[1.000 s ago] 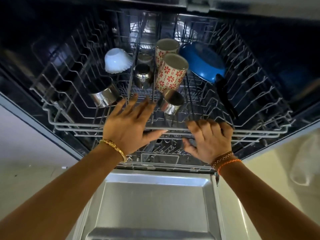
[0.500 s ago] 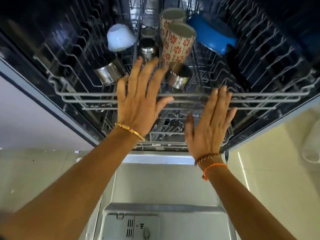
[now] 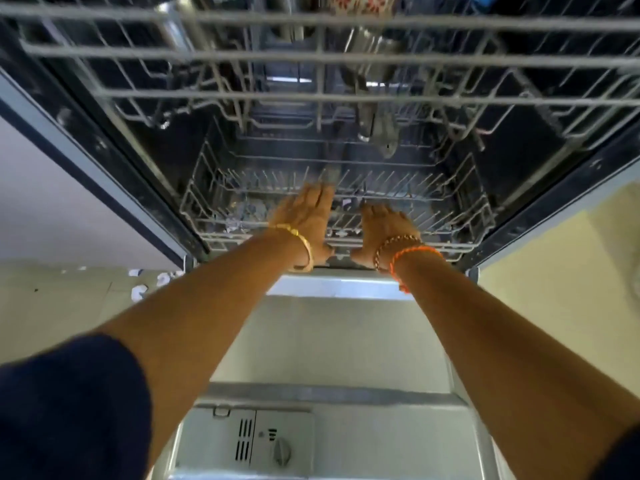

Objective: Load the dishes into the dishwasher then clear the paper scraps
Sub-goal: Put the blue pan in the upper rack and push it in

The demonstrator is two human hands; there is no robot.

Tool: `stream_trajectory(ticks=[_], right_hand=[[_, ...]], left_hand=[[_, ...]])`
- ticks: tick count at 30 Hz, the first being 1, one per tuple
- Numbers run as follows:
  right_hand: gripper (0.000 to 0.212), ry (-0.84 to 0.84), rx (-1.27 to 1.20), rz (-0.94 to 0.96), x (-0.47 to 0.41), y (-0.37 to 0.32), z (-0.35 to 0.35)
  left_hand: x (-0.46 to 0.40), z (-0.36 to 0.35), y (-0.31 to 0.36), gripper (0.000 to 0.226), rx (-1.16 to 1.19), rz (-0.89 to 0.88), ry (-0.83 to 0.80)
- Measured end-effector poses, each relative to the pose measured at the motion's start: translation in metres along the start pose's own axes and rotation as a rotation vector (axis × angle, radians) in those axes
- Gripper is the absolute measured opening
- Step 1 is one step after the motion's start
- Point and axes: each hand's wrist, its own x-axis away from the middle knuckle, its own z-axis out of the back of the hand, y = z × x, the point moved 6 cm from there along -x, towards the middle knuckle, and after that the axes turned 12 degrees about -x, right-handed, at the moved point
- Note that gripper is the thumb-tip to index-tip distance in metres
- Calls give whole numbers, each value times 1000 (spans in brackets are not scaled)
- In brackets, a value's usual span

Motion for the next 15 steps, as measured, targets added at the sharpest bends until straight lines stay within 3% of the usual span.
stream_trajectory(ticks=[2, 4, 9, 15], right_hand=[[85, 3, 79, -2, 5, -1, -3], [83, 13, 123, 16, 17, -1, -8], [72, -44, 111, -11, 66, -1, -33], [76, -126, 9, -38, 128, -4, -60]], left_hand=[[3, -16, 5, 98, -62, -63, -92], [15, -26, 7, 93, -54, -55, -85], [60, -36, 20, 82, 1, -112, -96], [121, -44, 36, 61, 170, -55, -160]])
